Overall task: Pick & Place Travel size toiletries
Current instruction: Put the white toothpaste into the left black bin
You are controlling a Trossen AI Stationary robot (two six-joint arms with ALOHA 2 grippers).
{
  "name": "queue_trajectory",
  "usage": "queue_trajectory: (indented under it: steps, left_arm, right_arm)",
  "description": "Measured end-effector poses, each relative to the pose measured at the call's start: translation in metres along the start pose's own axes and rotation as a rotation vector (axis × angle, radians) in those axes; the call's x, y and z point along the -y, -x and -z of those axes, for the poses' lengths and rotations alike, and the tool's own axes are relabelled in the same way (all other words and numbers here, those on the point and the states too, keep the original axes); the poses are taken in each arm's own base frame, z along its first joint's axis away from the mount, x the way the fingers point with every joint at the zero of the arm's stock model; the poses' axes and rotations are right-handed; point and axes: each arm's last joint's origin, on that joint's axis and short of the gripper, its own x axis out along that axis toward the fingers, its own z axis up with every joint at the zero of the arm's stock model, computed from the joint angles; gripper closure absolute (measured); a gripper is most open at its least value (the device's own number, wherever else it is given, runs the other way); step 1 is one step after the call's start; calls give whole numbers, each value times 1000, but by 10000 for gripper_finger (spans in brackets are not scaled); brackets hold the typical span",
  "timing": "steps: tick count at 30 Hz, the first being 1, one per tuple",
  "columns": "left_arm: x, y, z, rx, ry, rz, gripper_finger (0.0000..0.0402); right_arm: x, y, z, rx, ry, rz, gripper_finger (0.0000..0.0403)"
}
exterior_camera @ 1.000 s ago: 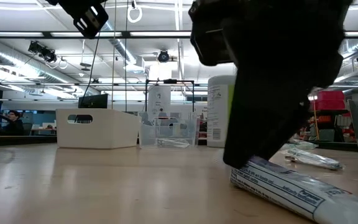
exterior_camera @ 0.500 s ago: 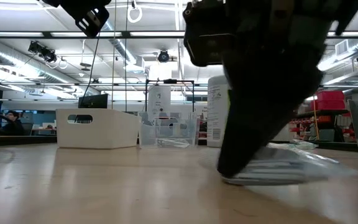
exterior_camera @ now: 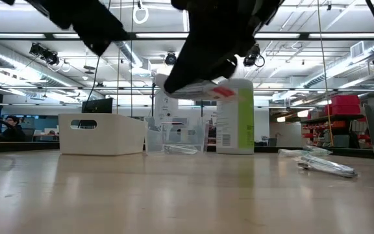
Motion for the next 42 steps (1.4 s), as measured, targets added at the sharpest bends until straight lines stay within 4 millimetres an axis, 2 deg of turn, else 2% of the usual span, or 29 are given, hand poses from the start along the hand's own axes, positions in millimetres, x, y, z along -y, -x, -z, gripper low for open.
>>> queue_trajectory:
  steps: [8, 10, 20, 29, 33, 37, 42]
  left_arm:
    - [-5, -41, 24, -112, 205, -36, 251]
    - [-5, -49, 22, -97, 250, 2, 245]
    - [-21, -57, 11, -54, 452, -39, 250]
    - [-30, -58, 9, -60, 474, -39, 251]
    - [-34, -59, 8, -58, 472, -42, 267]
    - [-35, -59, 8, -62, 470, -38, 304]
    - [-35, -59, 9, -68, 462, -30, 332]
  right_arm:
    - [2, 0, -4, 70, 162, 128, 309]
    - [4, 1, -3, 63, 215, 164, 309]
    - [5, 1, -8, 106, 310, 246, 308]
    - [15, 0, -14, 135, 292, 297, 307]
    - [17, -1, -16, 136, 320, 297, 307]
    - [18, -1, -15, 127, 347, 304, 307]
    - [21, -2, -16, 133, 281, 301, 294]
